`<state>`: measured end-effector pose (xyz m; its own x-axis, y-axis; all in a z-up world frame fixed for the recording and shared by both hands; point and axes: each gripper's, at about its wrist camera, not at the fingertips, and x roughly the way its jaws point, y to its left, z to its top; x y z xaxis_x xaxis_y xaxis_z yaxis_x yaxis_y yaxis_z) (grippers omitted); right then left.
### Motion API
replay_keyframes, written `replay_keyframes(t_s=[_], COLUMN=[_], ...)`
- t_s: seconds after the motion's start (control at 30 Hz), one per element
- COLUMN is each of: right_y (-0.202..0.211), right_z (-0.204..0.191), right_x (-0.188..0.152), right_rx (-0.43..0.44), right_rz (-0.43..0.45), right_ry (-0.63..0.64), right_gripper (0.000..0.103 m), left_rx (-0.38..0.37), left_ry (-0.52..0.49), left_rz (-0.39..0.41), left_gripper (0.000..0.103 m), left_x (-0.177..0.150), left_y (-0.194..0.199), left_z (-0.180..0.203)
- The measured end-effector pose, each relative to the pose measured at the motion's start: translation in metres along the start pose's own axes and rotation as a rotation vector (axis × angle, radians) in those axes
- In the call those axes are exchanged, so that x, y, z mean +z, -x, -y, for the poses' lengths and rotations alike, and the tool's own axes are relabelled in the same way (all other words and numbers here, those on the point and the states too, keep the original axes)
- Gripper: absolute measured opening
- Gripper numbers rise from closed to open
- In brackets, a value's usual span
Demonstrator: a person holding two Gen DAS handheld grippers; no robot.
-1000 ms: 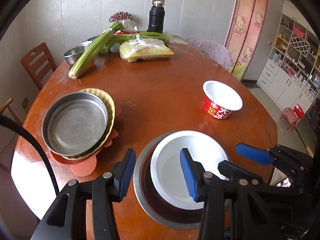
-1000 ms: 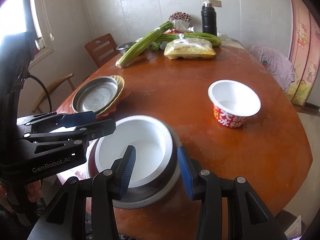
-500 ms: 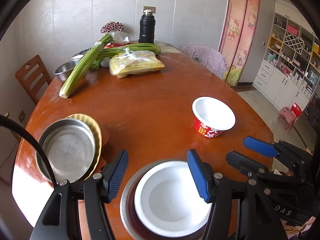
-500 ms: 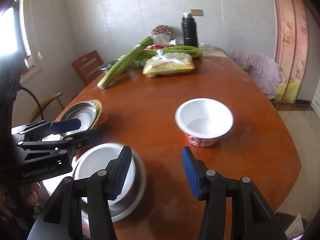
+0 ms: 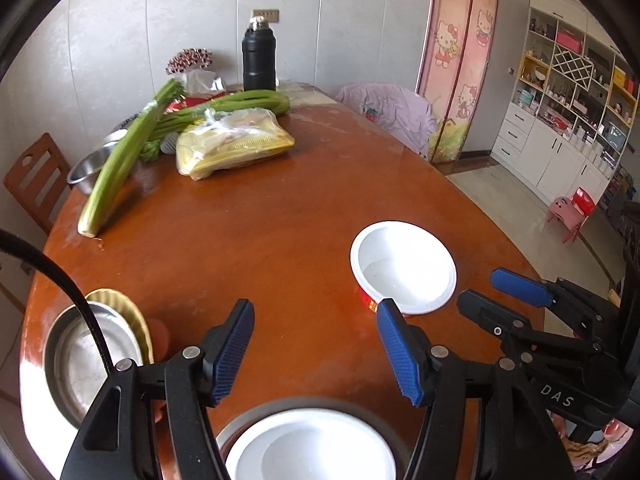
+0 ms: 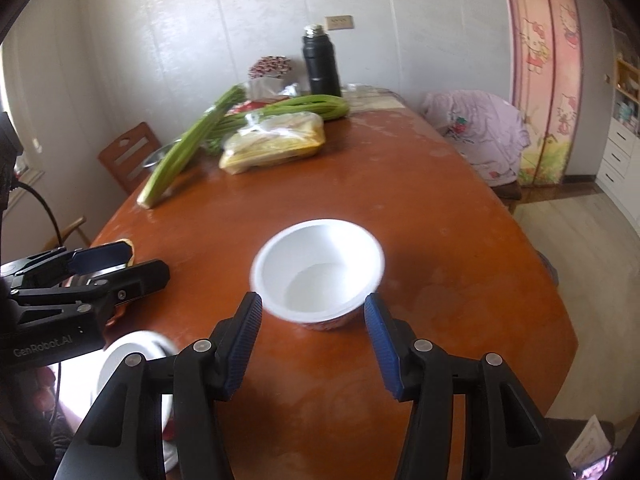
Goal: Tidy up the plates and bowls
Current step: 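Withdraw the left tool and move it to the second red-printed paper bowl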
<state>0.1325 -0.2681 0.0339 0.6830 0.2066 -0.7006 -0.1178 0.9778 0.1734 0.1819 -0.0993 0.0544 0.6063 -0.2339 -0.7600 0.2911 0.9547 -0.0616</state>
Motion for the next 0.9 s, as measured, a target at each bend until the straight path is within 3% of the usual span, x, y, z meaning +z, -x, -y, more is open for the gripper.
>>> replay_keyframes(t_s=[0.47,0.9], right_y=[-0.043,-0.081], right_z=[0.037,0.035], right_x=[0.018,0.015], right_rx=[0.0,0.051], right_rz=[-0.09,-0.17], right_ry=[-0.039,-0.009], right_gripper=[0.055,0.055], left_rx=[-0.004,0.001], left_ry=[-0.016,-0.01], left_rz=[-0.101,-0.185], left_gripper=[0.063,0.063], left_x=[0.03,0.032], left_y=[-0.052,-0.084], left_z=[0.022,0.029])
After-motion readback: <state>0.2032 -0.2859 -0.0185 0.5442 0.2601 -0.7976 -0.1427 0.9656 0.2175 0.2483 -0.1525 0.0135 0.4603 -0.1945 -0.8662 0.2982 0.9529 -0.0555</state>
